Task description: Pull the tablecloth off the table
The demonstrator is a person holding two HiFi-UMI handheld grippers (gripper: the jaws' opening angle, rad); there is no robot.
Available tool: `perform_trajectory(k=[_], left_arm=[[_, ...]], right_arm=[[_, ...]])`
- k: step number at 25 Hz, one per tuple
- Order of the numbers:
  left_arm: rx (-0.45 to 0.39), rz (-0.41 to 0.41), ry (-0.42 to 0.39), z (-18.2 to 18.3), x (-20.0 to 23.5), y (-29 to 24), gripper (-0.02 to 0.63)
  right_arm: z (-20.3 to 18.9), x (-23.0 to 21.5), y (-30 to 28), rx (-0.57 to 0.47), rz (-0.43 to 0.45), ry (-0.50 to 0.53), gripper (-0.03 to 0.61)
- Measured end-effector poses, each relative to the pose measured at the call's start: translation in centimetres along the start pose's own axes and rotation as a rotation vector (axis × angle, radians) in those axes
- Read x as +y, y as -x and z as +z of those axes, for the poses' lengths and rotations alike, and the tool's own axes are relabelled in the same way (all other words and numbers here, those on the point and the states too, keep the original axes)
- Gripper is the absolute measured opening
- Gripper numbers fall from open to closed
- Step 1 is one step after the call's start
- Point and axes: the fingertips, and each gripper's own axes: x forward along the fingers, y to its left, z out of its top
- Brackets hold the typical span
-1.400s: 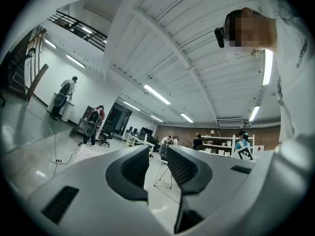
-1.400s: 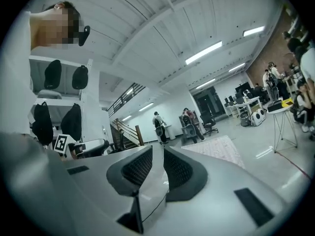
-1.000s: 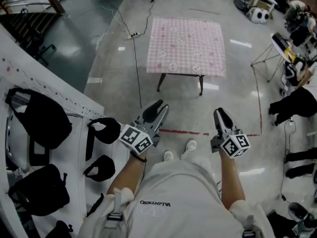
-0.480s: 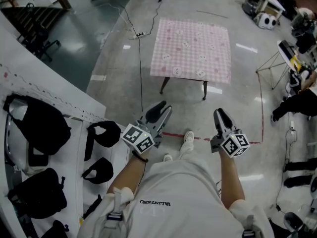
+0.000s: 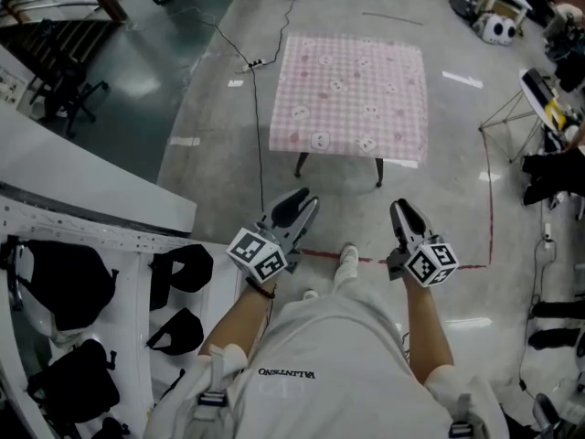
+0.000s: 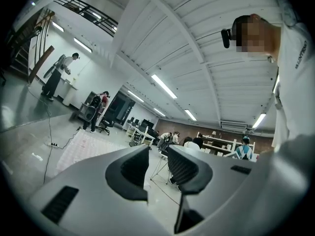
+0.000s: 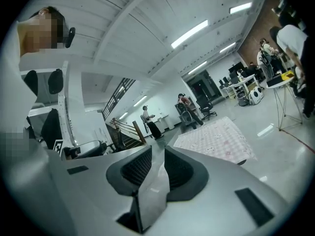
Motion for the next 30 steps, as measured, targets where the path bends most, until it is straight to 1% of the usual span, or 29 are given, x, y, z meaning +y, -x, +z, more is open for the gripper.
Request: perform_trajectory(k=[7,12,14,17,24,28,30], left_arm=[[0.045,0.023,0.055,-2.3,2.8,-5.5,0.103],[0.073,0.058,0.116,-4.3,4.6,-9.0,0.103],[0.081,0.078,0.142,-5.1,5.3,-10.2,0.103],[0.096,0.11,0.16,-6.3,6.2,-11.5,0.103],[0.112,0.139,0.193,-8.7,8.6,-14.3,0.103],[0.126,0.157,0.23,-11.0,10.5,-14.7,0.103],[0.142,0.166,0.254,-12.5,11.8,-14.8,0.103]], right_arm=[[-0.3,-5.2,-4.2,0.043,0.028,-0.1,0.092],[-0.5,-9.9,-7.2,0.07,0.048,-0.222,0.095],[-1.1,-11.8,-8.4,0.082,0.05,-0.279,0.098],[-2.4,-14.4,-9.8,0.106,0.046,-0.362,0.101],[-4.4,-17.5,-12.0,0.128,0.049,-0.445,0.103],[-5.9,-18.8,-13.1,0.125,0.036,-0.502,0.107],[-6.5,-19.4,-13.8,0.132,0.021,-0.51,0.109]])
